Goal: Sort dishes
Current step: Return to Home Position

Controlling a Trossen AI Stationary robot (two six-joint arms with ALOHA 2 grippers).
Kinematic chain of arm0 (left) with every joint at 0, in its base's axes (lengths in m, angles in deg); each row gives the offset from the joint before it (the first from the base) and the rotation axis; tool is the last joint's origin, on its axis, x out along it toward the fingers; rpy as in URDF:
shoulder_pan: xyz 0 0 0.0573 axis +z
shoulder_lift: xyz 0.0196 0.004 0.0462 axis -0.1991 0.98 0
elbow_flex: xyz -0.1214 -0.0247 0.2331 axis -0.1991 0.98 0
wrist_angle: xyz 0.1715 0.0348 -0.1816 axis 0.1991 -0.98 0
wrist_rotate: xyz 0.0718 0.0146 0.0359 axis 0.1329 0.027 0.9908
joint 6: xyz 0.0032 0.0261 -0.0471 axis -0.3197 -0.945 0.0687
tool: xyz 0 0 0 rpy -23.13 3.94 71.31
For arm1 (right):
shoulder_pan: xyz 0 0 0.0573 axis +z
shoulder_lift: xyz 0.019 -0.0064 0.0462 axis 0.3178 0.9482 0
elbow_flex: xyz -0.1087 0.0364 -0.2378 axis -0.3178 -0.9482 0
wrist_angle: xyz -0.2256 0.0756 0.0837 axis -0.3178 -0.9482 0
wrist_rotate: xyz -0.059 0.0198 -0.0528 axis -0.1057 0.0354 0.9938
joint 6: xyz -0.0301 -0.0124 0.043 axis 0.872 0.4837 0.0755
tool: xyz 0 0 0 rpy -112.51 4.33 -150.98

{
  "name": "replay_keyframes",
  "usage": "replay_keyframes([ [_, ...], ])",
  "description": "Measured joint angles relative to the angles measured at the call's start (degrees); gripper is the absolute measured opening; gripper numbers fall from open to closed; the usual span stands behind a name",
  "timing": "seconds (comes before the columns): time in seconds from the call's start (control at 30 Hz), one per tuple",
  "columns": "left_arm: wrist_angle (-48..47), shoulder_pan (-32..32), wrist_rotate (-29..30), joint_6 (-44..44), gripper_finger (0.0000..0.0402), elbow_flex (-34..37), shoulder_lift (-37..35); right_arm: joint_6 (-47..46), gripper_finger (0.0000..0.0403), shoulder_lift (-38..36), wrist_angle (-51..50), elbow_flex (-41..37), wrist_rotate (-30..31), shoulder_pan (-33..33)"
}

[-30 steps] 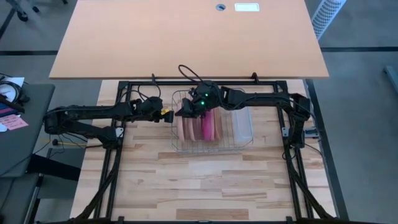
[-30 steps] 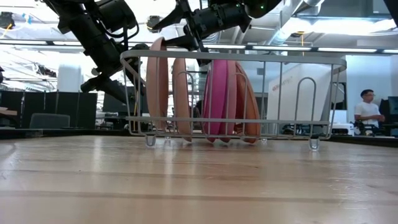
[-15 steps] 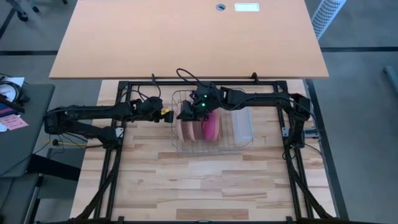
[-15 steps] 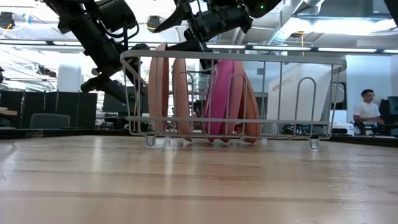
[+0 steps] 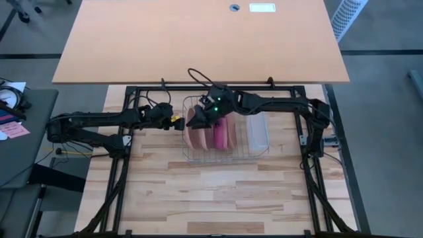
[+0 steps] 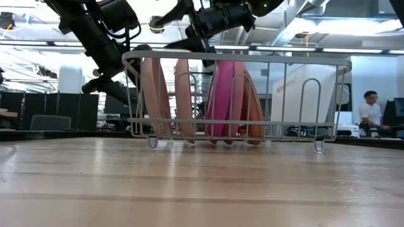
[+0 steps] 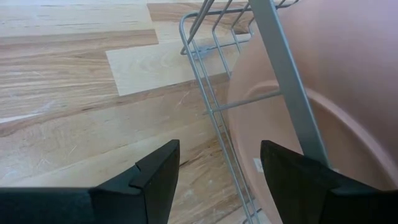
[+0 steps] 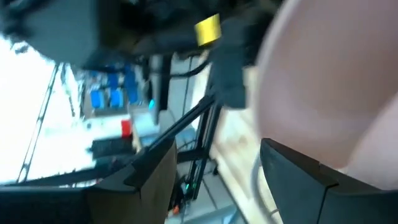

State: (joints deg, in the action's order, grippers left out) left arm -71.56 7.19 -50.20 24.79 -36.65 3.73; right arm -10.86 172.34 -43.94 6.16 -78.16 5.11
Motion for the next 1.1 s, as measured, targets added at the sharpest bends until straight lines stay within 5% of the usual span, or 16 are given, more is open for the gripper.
replay_keyframes([
  [0.77, -1.3, 0.0, -10.7, -0.5, 0.0219, 0.0, -5.3, 18.3, 0.0238, -3.5, -10.2, 18.6, -32.1, -8.6],
  [0.97, -2.0, 0.0, -10.7, 0.4, 0.0219, 0.0, -12.2, 34.2, 0.0238, -10.0, -28.1, 18.9, -31.4, -14.4],
  [1.1, -3.4, 0.0, -10.7, -4.9, 0.0219, -3.1, -15.8, 50.7, 0.0238, -14.9, -45.1, 18.8, -25.0, -19.6],
])
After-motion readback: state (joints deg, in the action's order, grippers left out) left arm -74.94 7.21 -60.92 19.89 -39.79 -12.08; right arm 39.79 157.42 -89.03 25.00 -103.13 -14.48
